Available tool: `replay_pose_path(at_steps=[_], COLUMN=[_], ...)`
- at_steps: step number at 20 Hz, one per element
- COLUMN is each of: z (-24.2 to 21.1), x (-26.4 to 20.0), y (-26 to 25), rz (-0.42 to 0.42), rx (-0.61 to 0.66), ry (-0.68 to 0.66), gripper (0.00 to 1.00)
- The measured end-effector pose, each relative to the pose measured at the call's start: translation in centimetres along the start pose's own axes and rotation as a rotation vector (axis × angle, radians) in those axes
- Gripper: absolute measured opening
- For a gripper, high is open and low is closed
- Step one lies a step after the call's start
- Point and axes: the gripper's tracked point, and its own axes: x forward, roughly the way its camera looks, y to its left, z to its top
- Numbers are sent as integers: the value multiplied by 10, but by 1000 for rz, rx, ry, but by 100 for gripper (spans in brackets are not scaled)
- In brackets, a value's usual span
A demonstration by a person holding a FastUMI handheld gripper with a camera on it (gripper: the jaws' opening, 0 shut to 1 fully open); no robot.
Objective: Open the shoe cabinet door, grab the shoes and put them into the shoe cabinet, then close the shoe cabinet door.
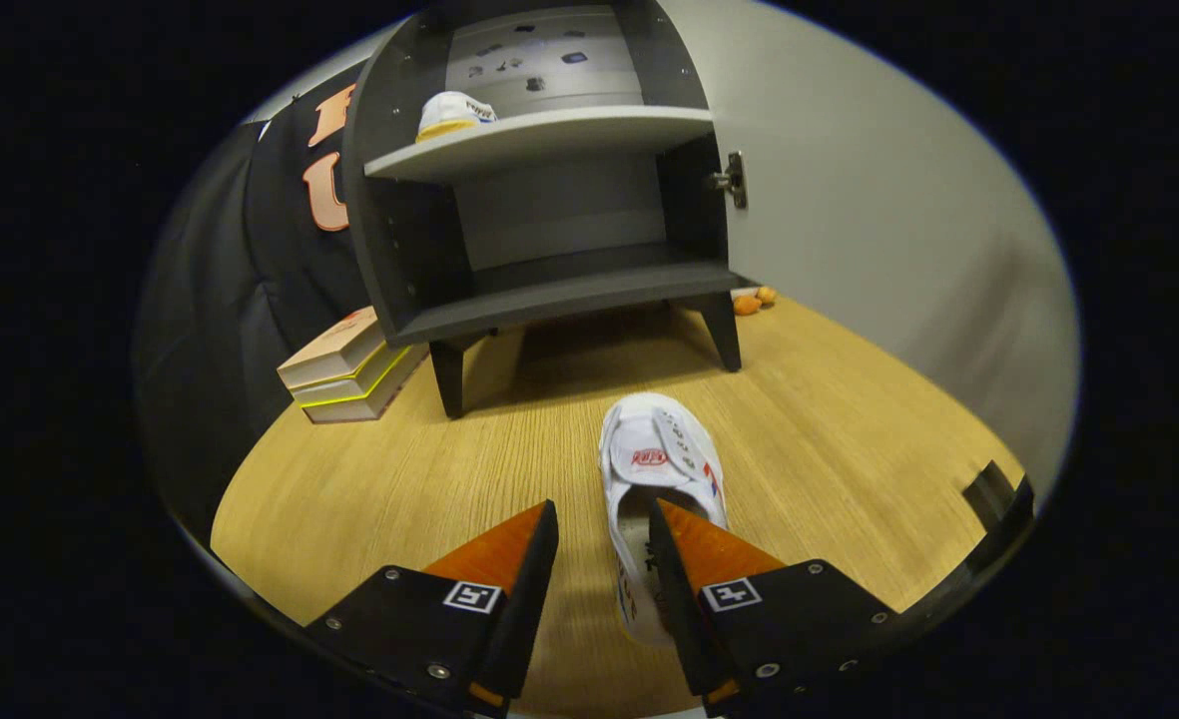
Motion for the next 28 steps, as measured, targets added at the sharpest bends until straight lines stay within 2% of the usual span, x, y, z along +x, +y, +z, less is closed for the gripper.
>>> replay_pose_path(at_steps=[2, 3, 6, 7, 8, 11, 13, 17, 21, 28], z=[3, 3, 2, 2, 3, 2, 5, 33, 51, 144], x=[15, 21, 34, 36, 37, 40, 39, 32, 17, -41], y=[-4, -6, -12, -11, -9, -4, -3, -5, -2, 26], rz=[-21, -25, -41, -30, -13, 24, 24, -21, -44, -80], rx=[0, 6, 5, 11, 11, 12, 16, -60, -28, -97], ry=[-30, -31, -22, -22, -21, 19, 57, 26, 30, -77], gripper=[53, 43, 31, 23, 20, 1, 0, 0, 0, 0])
